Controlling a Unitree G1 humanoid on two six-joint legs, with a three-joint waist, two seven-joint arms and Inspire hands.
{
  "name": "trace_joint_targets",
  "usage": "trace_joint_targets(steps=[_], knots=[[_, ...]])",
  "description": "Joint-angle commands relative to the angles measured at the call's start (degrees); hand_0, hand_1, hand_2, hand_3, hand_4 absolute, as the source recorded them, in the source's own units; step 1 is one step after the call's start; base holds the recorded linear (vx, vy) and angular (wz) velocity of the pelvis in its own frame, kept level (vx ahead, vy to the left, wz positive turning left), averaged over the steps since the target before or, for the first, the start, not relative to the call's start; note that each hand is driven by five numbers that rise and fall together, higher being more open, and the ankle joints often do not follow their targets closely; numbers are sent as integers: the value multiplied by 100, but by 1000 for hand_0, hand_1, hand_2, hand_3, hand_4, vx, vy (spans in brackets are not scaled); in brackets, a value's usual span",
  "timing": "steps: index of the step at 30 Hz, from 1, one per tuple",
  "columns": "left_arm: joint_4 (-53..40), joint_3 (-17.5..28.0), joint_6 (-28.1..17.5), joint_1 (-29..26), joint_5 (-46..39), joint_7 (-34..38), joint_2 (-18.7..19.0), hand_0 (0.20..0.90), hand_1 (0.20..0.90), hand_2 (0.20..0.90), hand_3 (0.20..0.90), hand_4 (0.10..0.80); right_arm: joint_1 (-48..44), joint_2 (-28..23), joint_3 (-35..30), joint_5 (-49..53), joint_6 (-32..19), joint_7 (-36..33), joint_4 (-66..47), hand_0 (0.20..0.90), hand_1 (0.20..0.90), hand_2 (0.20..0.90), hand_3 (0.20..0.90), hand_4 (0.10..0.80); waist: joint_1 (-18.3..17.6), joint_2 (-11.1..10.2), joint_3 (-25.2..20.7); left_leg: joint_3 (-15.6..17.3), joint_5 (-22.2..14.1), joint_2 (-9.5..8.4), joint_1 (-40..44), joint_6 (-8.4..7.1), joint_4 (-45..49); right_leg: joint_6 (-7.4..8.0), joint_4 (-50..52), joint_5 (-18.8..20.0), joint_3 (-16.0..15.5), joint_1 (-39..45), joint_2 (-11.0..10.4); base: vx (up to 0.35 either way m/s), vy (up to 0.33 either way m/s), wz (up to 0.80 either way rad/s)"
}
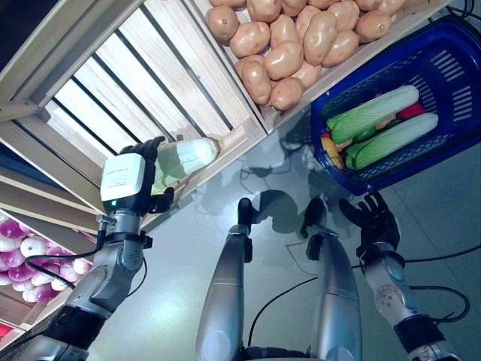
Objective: Put vegetables into the basket
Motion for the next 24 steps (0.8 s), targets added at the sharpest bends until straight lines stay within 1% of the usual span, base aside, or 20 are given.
trace_joint_targets(steps=[1, 8, 15, 17, 18, 20, 24], knots=[[-440, 236, -331, 38, -748, -33, -32, 900, 900, 900, 900, 800, 182, -63, -95, -233, -388, -36, -528, 900, 900, 900, 900, 800, -142, 202, -21, 172, 206, -264, -197, 281, -153, 285, -207, -41, -223, 511, 66, 0, 0, 0], [-422, 52, -325, -270, -1028, -370, -145, 900, 900, 900, 900, 800, 35, -10, -61, -272, -382, -34, -367, 900, 900, 900, 900, 800, -172, 188, -21, 159, 195, -258, -234, 294, -83, 282, -134, -36, -178, 460, 97, 0, 0, 0], [-351, 34, -126, -495, -980, -266, -9, 900, 900, 900, 900, 800, 23, -66, -50, -232, -316, -36, -377, 900, 900, 900, 900, 800, -240, 157, -21, 185, 180, -221, -262, 310, -21, 259, -97, -38, -107, 420, 132, 0, 0, 0], [-305, 57, -120, -515, -896, -191, 18, 900, 900, 900, 900, 800, 47, -81, -56, -229, -319, 1, -371, 900, 900, 900, 900, 800, -256, 150, -21, 194, 179, -213, -264, 313, -18, 259, -96, -32, -96, 409, 138, 0, 0, 0], [-259, 56, -93, -525, -694, -84, 70, 900, 900, 900, 900, 800, 63, -100, -57, -219, -302, 14, -378, 900, 900, 900, 900, 800, -269, 145, -21, 201, 170, -208, -260, 313, -3, 257, -95, -32, -83, 414, 144, 0, 0, 0], [-262, 59, -52, -527, -669, -14, 88, 900, 900, 900, 900, 800, 65, -104, -49, -215, -305, 5, -388, 900, 900, 900, 900, 800, -271, 146, -21, 203, 168, -209, -263, 311, 2, 255, -90, -34, -73, 409, 150, 0, 0, 0], [-170, 51, 223, -561, 217, 563, 171, 900, 900, 900, 900, 800, 69, -128, -20, -180, -303, 36, -402, 900, 900, 900, 900, 800, -283, 131, -21, 211, 142, -208, -272, 306, 27, 258, -70, -47, -62, 391, 147, 0, 0, 0]])
